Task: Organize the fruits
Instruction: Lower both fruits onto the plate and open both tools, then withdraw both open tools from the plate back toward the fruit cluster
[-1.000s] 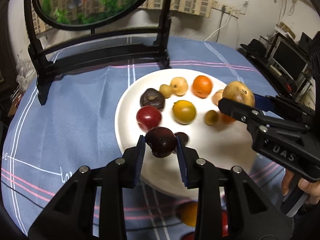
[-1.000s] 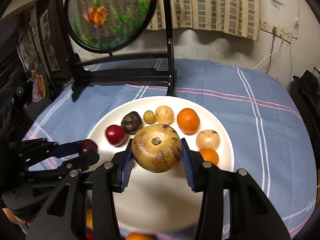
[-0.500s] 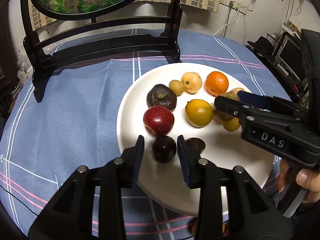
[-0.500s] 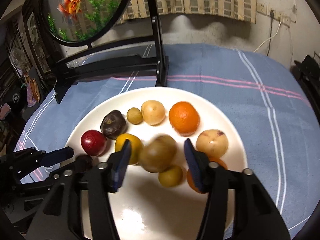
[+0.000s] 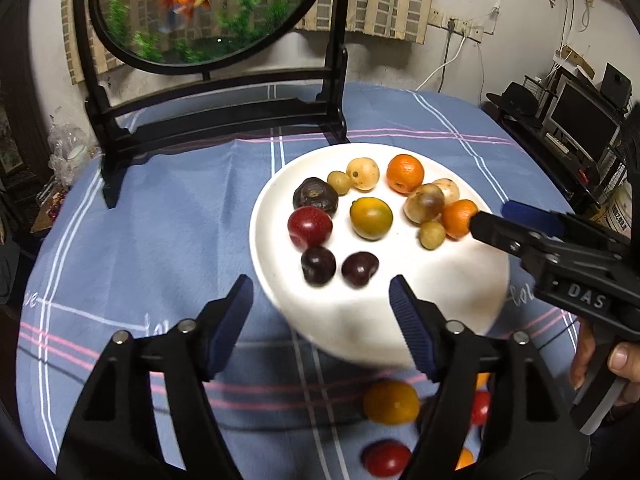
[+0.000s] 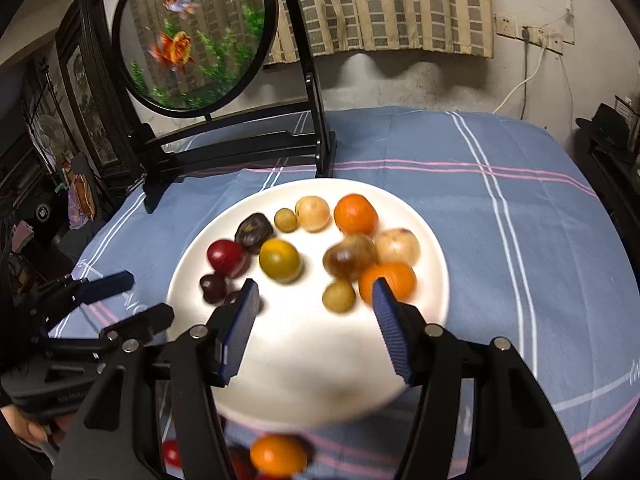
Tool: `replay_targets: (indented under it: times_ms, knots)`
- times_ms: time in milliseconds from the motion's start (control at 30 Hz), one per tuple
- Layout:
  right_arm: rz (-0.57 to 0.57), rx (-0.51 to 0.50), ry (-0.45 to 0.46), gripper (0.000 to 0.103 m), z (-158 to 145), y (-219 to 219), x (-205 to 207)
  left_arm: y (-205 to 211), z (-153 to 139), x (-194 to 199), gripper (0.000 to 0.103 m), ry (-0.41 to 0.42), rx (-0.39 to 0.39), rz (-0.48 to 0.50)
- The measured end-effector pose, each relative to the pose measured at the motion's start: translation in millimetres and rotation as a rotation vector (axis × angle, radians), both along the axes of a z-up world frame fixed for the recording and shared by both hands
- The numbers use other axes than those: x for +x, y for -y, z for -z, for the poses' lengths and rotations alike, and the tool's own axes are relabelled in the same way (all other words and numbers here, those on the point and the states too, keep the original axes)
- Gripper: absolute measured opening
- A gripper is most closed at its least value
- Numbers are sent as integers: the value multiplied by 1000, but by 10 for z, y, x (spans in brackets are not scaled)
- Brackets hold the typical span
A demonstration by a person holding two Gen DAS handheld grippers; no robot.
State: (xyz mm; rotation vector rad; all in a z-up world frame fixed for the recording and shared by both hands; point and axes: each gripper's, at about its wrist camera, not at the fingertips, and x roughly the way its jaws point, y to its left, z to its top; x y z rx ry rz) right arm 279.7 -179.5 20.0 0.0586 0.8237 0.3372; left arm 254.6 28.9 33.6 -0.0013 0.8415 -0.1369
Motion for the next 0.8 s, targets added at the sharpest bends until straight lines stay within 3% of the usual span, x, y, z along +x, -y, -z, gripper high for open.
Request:
replay_targets:
  times_ms: [100,400,600,800]
  knots:
    - [17,11,20,65,-44,105,-259,10,-55,-214,77,9,-12,8]
    - [33,4,44,64,-56,314,-1018,99,-34,-854,85,13,-54,31]
    - [46,12,22,64,131,374,-1415,114,229,-1131,88,-19,-158,18]
    - [44,8,5,64,277,402,-1686,201,390,-1194,88,-34,-138,41]
